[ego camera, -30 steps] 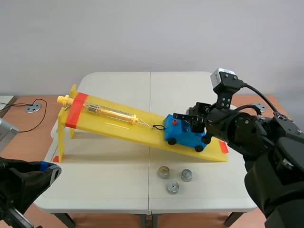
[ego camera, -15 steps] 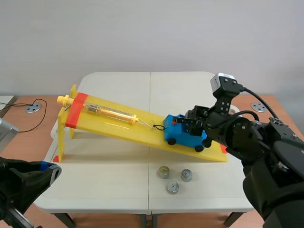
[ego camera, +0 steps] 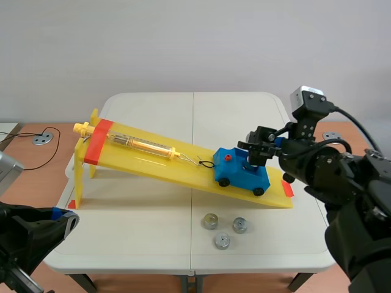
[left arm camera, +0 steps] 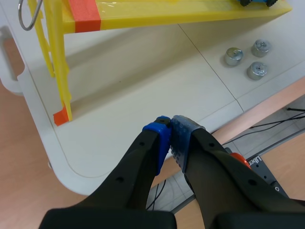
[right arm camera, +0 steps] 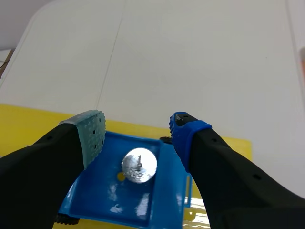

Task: Place the four metal weights on the blue cart on the ramp.

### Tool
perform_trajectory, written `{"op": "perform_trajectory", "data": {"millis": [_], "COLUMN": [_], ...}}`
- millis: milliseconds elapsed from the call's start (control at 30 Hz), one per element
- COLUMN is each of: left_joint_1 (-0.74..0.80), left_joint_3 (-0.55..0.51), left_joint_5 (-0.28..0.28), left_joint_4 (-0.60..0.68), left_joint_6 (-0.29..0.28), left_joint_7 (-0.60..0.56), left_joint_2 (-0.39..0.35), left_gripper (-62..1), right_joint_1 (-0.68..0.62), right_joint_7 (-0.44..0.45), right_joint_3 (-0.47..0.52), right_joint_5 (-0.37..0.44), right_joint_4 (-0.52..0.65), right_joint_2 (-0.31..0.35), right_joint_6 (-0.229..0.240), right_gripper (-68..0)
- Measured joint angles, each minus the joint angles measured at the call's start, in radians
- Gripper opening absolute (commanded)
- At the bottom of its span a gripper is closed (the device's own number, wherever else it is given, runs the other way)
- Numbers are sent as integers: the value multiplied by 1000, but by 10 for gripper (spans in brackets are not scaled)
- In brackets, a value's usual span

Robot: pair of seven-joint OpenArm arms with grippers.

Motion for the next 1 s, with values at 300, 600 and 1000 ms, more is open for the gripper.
{"op": "perform_trajectory", "data": {"millis": [300, 600, 1000], "left_joint_1": [0, 0, 0], "left_joint_3": [0, 0, 0], "left_joint_5": [0, 0, 0], "left_joint_4": [0, 0, 0], "left_joint_6": [0, 0, 0], "left_joint_7": [0, 0, 0], "left_joint_2": [0, 0, 0], "left_gripper": [-571, -571, -571], "right_joint_1": [-99, -282, -429], "right_joint_7": [-79, -164, -175], "right_joint_3": [5, 3, -129], "right_joint_5": [35, 136, 82], "right_joint_4": [278, 418, 465], "right_joint_2": [134, 321, 427], "right_joint_6": [61, 142, 188], "right_gripper": [-366, -366, -366]}}
